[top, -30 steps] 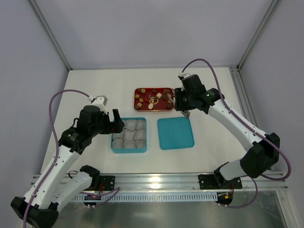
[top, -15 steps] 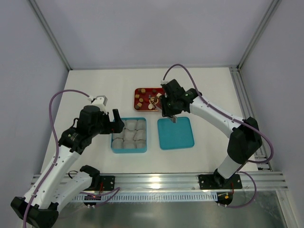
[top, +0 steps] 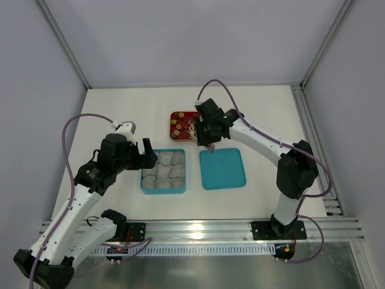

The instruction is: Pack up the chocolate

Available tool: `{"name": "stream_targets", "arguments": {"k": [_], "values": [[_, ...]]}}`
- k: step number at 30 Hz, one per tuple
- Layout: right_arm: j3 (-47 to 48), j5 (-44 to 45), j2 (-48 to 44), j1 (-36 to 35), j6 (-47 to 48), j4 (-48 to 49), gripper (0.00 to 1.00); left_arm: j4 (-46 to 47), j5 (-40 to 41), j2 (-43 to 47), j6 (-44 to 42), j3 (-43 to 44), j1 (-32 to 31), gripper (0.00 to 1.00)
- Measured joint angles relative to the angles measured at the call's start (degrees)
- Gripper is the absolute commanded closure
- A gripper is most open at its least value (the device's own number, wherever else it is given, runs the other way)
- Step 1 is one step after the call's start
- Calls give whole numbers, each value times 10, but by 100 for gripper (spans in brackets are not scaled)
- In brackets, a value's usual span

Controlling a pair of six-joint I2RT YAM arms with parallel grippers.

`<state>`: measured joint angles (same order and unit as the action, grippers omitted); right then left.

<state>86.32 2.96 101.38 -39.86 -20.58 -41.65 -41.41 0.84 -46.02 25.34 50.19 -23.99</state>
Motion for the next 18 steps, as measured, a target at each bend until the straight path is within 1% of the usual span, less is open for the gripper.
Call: {"name": "stream_targets", "arguments": {"k": [9,14,18], "values": [[10,5,30,-3,-2,-5,55,0,0,0,0,0,0,0],[20,9,38,-7,-2,-6,60,0,0,0,0,0,0,0],[23,10,40,-8,-2,-7,62,0,0,0,0,0,0,0]]}}
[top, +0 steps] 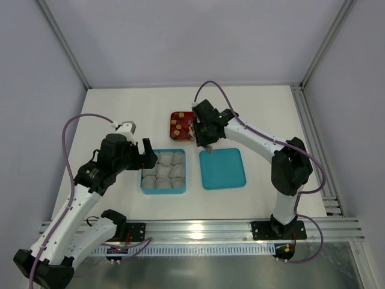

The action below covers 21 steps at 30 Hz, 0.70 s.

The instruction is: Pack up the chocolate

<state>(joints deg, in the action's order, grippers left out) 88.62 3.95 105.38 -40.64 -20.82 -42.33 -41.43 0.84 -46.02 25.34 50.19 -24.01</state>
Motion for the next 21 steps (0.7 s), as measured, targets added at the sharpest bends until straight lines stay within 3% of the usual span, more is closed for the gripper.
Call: {"name": "stream_targets", "arguments": {"k": [7,21], "values": [[0,2,4,0,0,-1,70,0,0,0,0,0,0,0],[32,20,4,0,1,-17,71,0,0,0,0,0,0,0]]}}
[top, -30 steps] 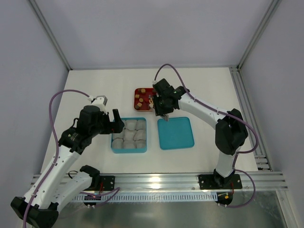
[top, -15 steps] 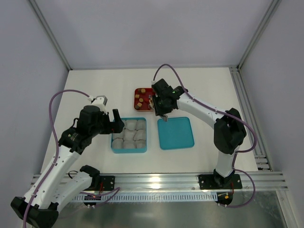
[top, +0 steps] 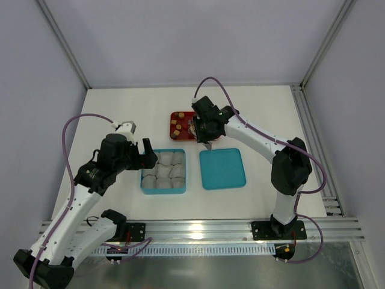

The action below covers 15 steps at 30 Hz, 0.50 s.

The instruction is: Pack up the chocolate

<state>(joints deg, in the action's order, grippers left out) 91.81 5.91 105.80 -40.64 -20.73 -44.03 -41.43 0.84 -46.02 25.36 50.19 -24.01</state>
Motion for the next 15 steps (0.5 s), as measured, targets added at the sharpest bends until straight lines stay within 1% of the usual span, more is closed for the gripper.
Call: {"name": "stream_targets", "arguments": {"k": [9,15], "values": [[5,-1,-15,-2,0,-20,72,0,12,5,0,0,0,0],[5,-1,-68,-30,-2,-35,72,-4,65,33,1,0,0,0]]}}
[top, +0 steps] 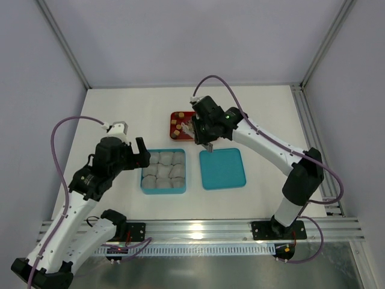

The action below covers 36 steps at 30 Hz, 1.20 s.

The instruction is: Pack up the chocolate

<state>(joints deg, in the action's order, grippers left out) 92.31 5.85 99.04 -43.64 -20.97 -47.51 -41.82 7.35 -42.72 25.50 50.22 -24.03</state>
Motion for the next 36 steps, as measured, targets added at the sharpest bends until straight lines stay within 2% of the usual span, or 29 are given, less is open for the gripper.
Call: {"name": "stream_targets", "arguments": {"k": [9,16,32,36], "values": [[0,-3,-47,-97,-17,-13,72,-29,120,30,21,5,0,0],[5,-15,-33,-167,-32,-14,72,-35,156,30,28,6,0,0],[41,-26,79,-184,-33,11,71,-41,162,39,28,6,0,0],[49,-25,90,-184,-33,14,68,-41,162,39,28,6,0,0]]}}
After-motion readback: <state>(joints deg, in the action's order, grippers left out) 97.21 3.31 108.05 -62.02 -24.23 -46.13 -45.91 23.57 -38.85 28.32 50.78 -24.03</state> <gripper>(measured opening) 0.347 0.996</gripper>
